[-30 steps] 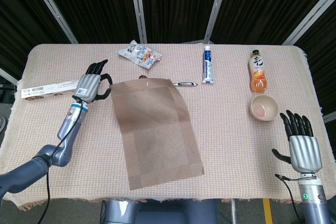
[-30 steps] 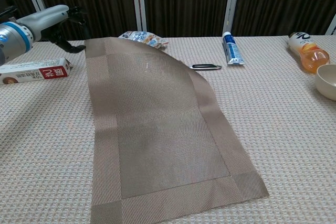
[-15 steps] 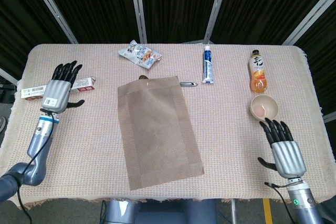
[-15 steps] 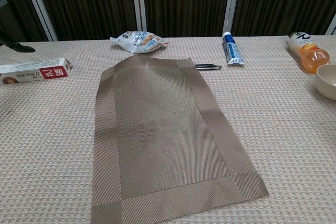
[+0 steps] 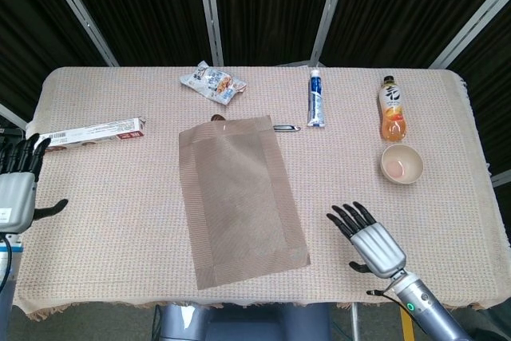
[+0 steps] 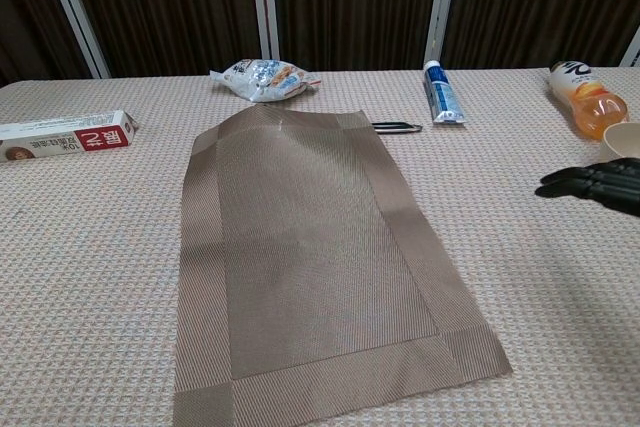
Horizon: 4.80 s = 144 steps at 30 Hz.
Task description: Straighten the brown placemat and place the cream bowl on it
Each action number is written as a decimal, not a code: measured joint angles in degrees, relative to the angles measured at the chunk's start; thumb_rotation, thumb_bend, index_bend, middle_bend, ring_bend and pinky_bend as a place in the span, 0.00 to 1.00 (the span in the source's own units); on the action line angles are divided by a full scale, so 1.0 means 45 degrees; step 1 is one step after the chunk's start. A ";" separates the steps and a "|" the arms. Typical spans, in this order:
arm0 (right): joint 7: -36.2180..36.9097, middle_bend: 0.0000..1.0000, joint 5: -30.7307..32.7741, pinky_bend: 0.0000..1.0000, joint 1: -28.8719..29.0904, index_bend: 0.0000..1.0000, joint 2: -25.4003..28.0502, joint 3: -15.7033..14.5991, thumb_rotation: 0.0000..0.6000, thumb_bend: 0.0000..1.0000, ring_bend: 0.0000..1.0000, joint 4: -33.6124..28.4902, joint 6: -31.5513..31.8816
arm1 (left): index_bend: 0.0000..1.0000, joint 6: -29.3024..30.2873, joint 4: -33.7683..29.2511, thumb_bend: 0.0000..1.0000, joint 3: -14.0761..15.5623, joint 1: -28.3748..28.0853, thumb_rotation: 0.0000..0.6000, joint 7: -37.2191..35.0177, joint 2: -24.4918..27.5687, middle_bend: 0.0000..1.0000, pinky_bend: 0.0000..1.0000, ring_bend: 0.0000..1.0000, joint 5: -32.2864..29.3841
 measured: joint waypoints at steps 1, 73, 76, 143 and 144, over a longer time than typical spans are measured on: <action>-0.0032 0.00 -0.0031 0.00 0.0081 0.00 -0.0132 -0.0014 1.00 0.00 0.00 0.0085 -0.0155 | 0.00 0.0216 -0.0142 0.00 0.0103 0.0106 1.00 0.0240 0.0011 0.00 0.00 0.00 0.0043; -0.3720 0.00 0.0883 0.00 0.2055 0.10 -0.4146 0.0320 1.00 0.32 0.00 0.1927 -0.1773 | 0.00 -0.0265 0.0464 0.00 0.0553 0.0378 1.00 -0.1227 -0.0220 0.00 0.00 0.00 0.1243; -0.3764 0.00 0.0563 0.00 0.2116 0.15 -0.4277 0.0196 1.00 0.38 0.00 0.2394 -0.1612 | 0.00 -0.0292 0.0455 0.00 0.0550 0.0375 1.00 -0.1245 -0.0216 0.00 0.00 0.00 0.1234; -0.0937 0.02 -0.5286 0.00 0.4742 0.78 -0.0321 -0.0812 1.00 0.38 0.00 1.0698 0.3959 | 0.00 -0.0895 0.0741 0.00 0.0661 0.0177 1.00 -0.0693 -0.0685 0.00 0.00 0.00 0.0789; -0.0861 0.03 -0.5264 0.00 0.4843 0.76 -0.0427 -0.0767 1.00 0.38 0.00 1.0874 0.3944 | 0.00 -0.0909 0.0765 0.00 0.0652 0.0167 1.00 -0.0674 -0.0698 0.00 0.00 0.00 0.0754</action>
